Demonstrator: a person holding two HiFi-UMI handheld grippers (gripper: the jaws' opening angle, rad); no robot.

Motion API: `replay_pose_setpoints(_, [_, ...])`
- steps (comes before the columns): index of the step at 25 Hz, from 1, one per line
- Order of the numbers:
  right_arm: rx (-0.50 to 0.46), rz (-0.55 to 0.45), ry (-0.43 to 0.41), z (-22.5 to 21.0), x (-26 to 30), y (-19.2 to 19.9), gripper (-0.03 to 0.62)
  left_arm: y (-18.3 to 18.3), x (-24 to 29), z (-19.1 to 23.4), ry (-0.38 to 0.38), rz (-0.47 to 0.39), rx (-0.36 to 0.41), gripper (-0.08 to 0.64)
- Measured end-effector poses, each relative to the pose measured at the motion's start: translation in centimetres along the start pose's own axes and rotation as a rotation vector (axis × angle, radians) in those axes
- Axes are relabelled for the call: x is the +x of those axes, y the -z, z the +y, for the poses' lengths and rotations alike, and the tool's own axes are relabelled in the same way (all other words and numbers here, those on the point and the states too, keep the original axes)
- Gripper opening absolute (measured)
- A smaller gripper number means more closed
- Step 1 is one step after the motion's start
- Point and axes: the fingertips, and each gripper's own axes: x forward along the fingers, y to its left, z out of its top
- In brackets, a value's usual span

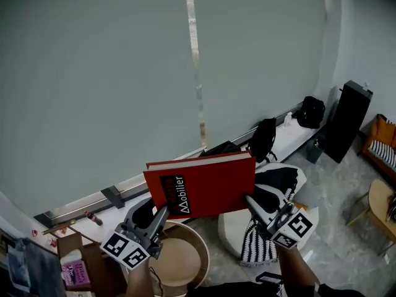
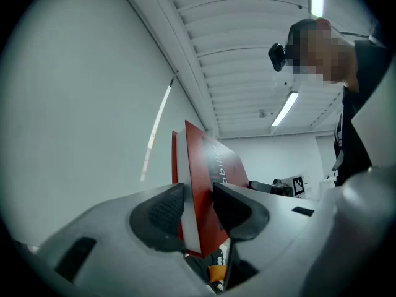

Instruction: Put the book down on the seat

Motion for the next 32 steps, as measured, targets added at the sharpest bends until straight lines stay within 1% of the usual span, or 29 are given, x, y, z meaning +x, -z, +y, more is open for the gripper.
replay_pose_setpoints(4, [-0.020,-0.002,0.074,-4.2,-7.7,-2.4,0.114,1.4,5.7,-6.6,0.077,0.017,-0.009,0.160])
replay_pose_setpoints(6, [-0.032,-0.001,0.109,-4.9,-9.5,-3.2,0.114,1.6,7.1,-8.0,0.111,0.016,-0.021,0.160])
replay_pose_setpoints(9, [-0.055,0.003,0.157,-4.7,-11.3,-4.2,0.114,1.9,8.0,-9.3,0.163,0.019,-0.035,0.160])
replay_pose_setpoints(10, [-0.063,-0.001,0.173,-5.4,-13.1,-4.8,0.114,2.2,9.0,-10.9,0.180,0.022,-0.035,0.160])
replay_pose_setpoints(14, [-0.078,-0.025,0.242,-10.0,-22.5,-7.3,0.112,3.7,15.1,-19.7,0.252,0.036,-0.018,0.160])
replay_pose_setpoints(16, [-0.081,-0.029,0.279,-11.4,-25.8,-8.2,0.112,4.2,17.3,-22.7,0.285,0.047,-0.018,0.160])
replay_pose_setpoints(18, [-0.087,-0.027,0.313,-11.7,-27.3,-8.7,0.112,4.4,18.4,-23.9,0.316,0.054,-0.024,0.160])
replay_pose_setpoints(21, [-0.095,-0.017,0.362,-11.5,-27.7,-8.3,0.112,4.9,19.2,-23.7,0.365,0.060,-0.036,0.160])
replay_pose_setpoints(22, [-0.097,-0.016,0.380,-11.7,-28.5,-8.2,0.112,5.2,19.7,-24.2,0.383,0.063,-0.038,0.160])
replay_pose_setpoints(27, [-0.091,-0.020,0.470,-12.9,-35.3,-9.0,0.112,6.8,22.8,-30.2,0.468,0.097,-0.037,0.160])
replay_pose_setpoints(32, [-0.063,0.003,0.560,-14.6,-38.7,-8.2,0.112,8.5,26.2,-32.7,0.543,0.132,-0.052,0.160])
